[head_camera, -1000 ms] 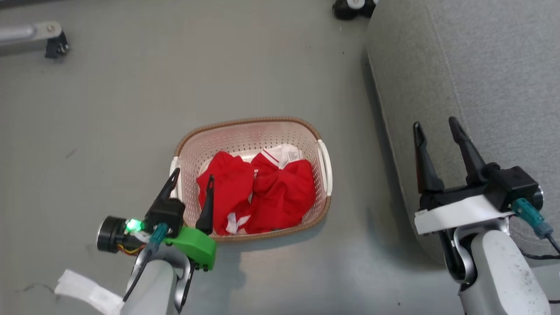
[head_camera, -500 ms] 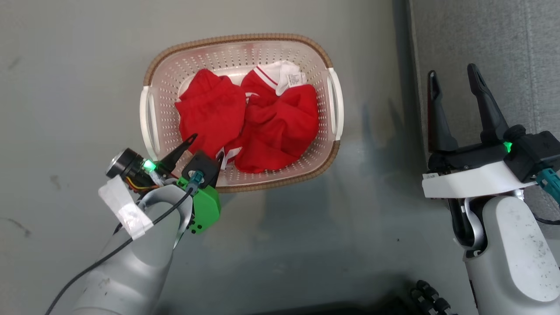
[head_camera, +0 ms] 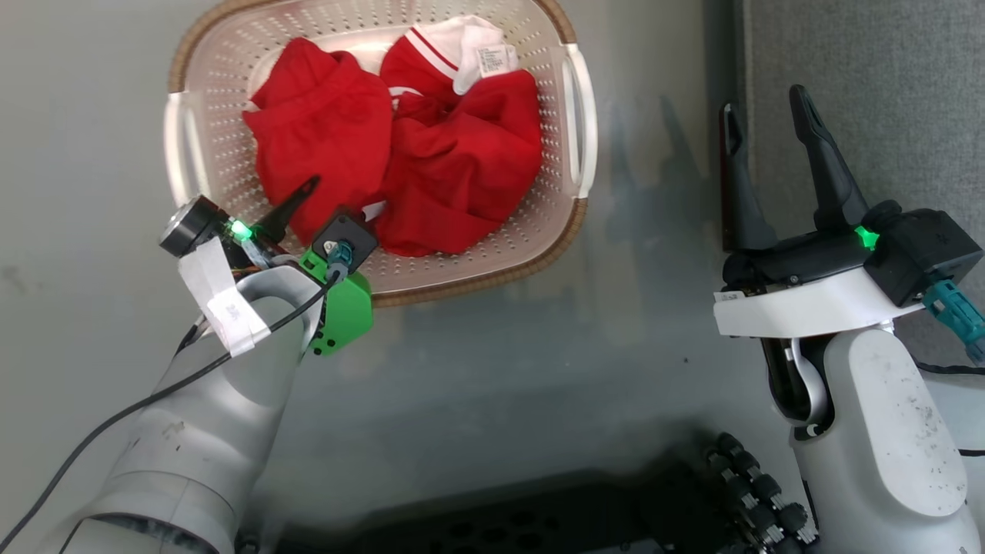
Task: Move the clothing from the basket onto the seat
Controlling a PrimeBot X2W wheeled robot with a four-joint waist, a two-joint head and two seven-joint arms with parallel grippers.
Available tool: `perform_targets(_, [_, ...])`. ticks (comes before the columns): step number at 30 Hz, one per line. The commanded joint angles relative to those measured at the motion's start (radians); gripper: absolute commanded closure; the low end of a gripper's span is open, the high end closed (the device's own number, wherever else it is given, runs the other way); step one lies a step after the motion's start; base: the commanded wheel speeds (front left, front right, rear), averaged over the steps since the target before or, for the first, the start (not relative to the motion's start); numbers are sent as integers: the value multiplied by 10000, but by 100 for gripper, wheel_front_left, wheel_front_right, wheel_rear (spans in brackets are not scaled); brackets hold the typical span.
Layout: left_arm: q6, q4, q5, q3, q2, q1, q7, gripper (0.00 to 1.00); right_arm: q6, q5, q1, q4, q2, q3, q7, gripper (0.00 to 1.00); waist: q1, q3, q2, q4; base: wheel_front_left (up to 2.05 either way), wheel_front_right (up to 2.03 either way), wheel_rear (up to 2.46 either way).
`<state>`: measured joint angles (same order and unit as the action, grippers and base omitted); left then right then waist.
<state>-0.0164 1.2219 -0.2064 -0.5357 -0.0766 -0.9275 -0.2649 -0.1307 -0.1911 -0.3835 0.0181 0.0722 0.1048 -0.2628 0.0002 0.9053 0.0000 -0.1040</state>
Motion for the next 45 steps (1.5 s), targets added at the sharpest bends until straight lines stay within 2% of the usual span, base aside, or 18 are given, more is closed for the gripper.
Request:
perform_targets(1, [130,55,-66,-32,-39,-242,7,0,-1,-81,-137,1,-46,29,-32,0,-2,290,0,-302,0,0,0])
perform_targets(8, [873,452,-6,-66,-209,-606,116,0,-1,-236,-217,33,-138,185,-32,0,-2,571,0,-633,0,0,0])
perform_targets(15, [1545,638,-50,-128,-559,-943,846,0,-1,-387,-393,-11,-194,371,-32,0,-2,910,0,-946,0,0,0])
perform_targets(19, [1668,649,-13,-178,-707,-1236,1115,0,-1,-492,-431,-20,-210,509,-32,0,-2,1106,0,-1066,0,0,0])
perform_targets(27, [1481,665,-204,-519,-1019,-1682,1512,0,-1,-717,-542,4,-219,698,-32,0,-2,1400,0,-1320,0,0,0])
perform_targets(35, [946,670,-291,-943,-1099,-1985,2002,0,-1,-758,-482,11,-214,740,-32,0,-2,1511,0,-1404,0,0,0])
perform_targets(36, [875,671,-315,-989,-1108,-1997,2056,66,-1,-764,-482,21,-212,738,-32,0,-2,1514,0,-1405,0,0,0])
perform_targets(37, [820,670,-307,-1021,-1106,-2014,2115,100,-1,-777,-488,35,-212,738,-32,0,-2,1515,0,-1402,0,0,0])
perform_targets(45, [642,671,-54,-1143,-1065,-1791,2092,100,1,-822,-692,105,-210,745,-32,0,-2,1231,0,-1347,0,0,0])
